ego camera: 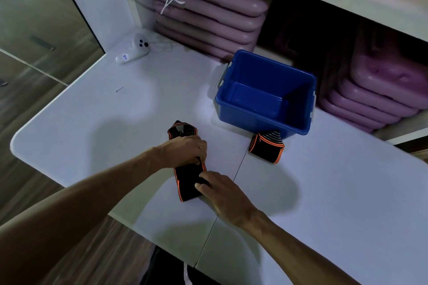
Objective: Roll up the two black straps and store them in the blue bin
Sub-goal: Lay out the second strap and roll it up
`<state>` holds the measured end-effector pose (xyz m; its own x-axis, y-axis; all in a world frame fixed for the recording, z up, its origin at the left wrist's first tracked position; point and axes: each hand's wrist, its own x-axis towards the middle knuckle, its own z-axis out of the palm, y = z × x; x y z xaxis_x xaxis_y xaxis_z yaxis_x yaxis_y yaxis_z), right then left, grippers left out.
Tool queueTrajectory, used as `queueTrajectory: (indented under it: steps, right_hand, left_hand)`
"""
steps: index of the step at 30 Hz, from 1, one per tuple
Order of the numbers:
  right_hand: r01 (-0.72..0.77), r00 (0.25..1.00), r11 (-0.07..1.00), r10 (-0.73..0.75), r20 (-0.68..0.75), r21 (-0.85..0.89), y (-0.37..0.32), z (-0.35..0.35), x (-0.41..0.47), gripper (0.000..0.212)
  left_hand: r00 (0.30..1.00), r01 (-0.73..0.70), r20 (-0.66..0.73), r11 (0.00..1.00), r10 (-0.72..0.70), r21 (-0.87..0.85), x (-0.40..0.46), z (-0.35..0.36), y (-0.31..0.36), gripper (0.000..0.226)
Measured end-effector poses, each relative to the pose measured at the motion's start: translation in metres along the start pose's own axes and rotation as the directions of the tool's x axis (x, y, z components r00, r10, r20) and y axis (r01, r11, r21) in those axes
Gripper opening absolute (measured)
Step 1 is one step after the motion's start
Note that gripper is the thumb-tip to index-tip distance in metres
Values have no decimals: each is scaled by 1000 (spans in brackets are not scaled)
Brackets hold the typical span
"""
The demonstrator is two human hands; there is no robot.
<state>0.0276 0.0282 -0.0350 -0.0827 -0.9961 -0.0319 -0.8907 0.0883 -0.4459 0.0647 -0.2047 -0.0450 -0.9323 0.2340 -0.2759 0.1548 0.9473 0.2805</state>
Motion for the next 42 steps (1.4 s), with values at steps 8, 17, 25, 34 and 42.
queueTrajectory:
  steps: [8,17,25,34,42]
  right_hand:
    - [29,999,999,-28,-26,20,6,7,0,24]
    - [24,999,996,-22,-26,87,18,6,7,43]
    - [35,999,995,-33,-23,96,18,6,8,37]
    - [64,998,997,-65,20,52,23,2,12,39]
    - [73,997,993,-73,1,95,26,-3,14,42]
  left_hand:
    - [999,-27,-43,990,34,140,-1,-5,13,15]
    - [952,55,-304,997,-33,62,-24,8,2,26]
    - [882,341,-370,937,-291,78,-63,43,-7,53]
    - [896,328,-371,928,-245,179,-59,25,-23,51]
    - [834,414,-448,902,-322,123,-71,40,-9,54]
